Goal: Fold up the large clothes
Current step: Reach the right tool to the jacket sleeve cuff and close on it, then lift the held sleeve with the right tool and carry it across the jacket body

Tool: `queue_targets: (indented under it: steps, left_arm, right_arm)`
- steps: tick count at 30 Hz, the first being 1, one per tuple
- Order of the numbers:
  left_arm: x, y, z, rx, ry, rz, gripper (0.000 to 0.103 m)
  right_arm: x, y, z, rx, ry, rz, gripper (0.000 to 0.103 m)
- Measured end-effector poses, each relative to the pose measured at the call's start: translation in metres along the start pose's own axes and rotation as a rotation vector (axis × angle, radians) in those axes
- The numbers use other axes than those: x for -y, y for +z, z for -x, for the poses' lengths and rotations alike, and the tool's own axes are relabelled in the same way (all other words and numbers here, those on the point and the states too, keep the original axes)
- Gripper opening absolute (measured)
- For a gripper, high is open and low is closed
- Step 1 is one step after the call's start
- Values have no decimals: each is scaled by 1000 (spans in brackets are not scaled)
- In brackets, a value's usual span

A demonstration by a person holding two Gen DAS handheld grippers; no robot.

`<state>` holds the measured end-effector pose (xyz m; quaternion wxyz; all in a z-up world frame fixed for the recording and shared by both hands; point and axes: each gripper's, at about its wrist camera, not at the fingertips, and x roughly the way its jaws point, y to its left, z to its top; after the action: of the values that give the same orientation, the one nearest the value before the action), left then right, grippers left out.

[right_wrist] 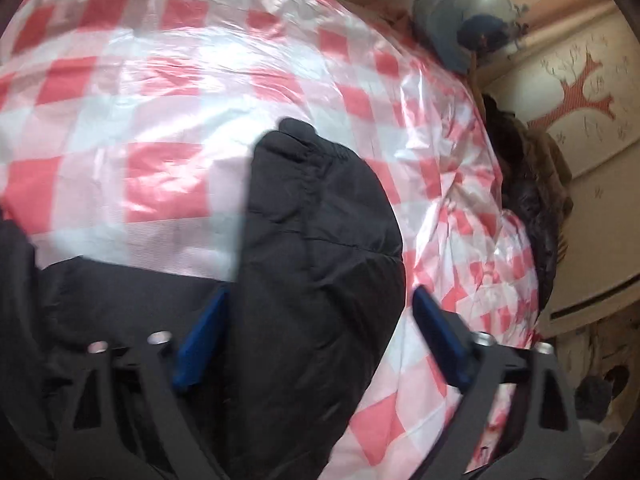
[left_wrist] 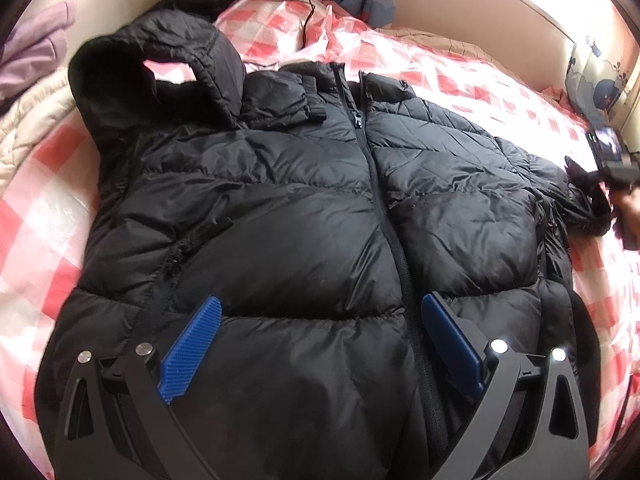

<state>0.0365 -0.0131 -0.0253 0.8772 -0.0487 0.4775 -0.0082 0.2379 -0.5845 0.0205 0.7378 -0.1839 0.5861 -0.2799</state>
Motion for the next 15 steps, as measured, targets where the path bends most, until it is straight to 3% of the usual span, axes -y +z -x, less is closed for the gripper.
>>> queue_targets:
  steps: [1, 2, 5, 6, 9, 10, 11, 13, 15]
  left_arm:
    - [-1, -1, -1, -5, -9, 8, 96]
    - [-1, -1, -1, -10, -19, 16, 96]
    - [3, -4, -1, -10, -23, 11, 96]
    - [3, -4, 0, -9, -24, 9, 96]
    - [2, -3, 4, 3, -33, 25, 96]
    - [3, -2, 6, 7, -30, 25, 96]
    - [4, -2, 6, 8, -26, 22, 96]
    - [6, -3, 7, 7, -23, 18, 96]
    - [7, -4, 9, 10, -21, 10, 96]
  right_arm:
    - [33, -6, -14, -16, 156, -148, 19]
    - [64, -15, -27, -26, 279, -282, 13]
    - [155, -54, -49, 19, 528, -599, 8]
    - [192, -83, -57, 69, 693, -769, 8]
    - [232, -151, -80, 113, 897, -1016, 10]
    - [237, -164, -88, 113, 943, -1041, 18]
    - [239, -177, -100, 85, 995, -1064, 41]
    - [240, -199, -125, 25, 1081, -1157, 68]
    - [246, -203, -139, 49, 1144, -1214, 69]
